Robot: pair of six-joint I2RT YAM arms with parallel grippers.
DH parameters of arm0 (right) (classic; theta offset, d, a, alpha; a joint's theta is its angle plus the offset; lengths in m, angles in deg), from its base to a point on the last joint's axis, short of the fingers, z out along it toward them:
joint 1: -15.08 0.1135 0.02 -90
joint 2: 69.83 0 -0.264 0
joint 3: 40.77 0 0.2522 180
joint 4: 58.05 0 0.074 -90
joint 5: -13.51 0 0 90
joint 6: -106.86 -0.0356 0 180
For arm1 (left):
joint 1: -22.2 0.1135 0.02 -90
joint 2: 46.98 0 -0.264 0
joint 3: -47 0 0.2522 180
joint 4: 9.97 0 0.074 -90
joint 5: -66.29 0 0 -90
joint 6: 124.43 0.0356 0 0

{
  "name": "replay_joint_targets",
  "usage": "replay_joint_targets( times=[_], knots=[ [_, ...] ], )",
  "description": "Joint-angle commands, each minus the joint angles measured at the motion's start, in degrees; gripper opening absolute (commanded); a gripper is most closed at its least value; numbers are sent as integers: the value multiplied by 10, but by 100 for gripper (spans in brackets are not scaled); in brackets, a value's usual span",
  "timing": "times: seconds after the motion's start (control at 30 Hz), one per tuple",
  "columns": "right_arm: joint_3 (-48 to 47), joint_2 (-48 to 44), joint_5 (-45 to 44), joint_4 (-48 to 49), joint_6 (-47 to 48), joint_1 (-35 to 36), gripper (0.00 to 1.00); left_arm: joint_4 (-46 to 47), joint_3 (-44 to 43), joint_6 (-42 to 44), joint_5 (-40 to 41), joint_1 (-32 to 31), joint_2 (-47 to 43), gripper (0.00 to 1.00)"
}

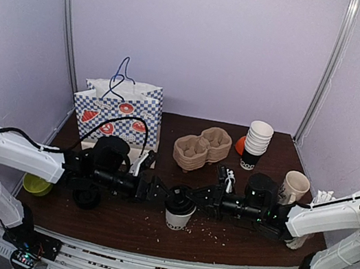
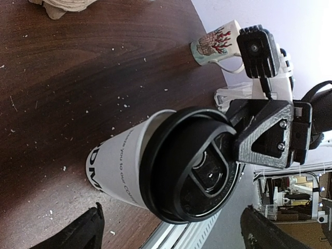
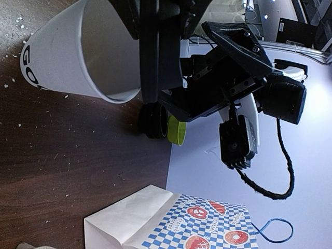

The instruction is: Pack the takeout coffee

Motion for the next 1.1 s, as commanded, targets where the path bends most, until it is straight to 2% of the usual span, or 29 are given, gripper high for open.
replay_joint_targets(
  times=[0.0, 0.47, 0.97, 1.07],
  knots=[
    [13, 4, 7, 21, -9, -5, 7, 17, -21, 14, -8, -2, 13, 95],
    [29, 16, 6, 39, -28, -7, 8, -20, -49, 21, -3, -2, 49, 91],
    [26, 4, 1, -14, -14, -6, 12, -75, -89, 46, 2, -2, 99, 83],
    [22, -5, -3, -39, -5, -6, 16, -77, -90, 49, 3, -2, 105, 83]
  ],
)
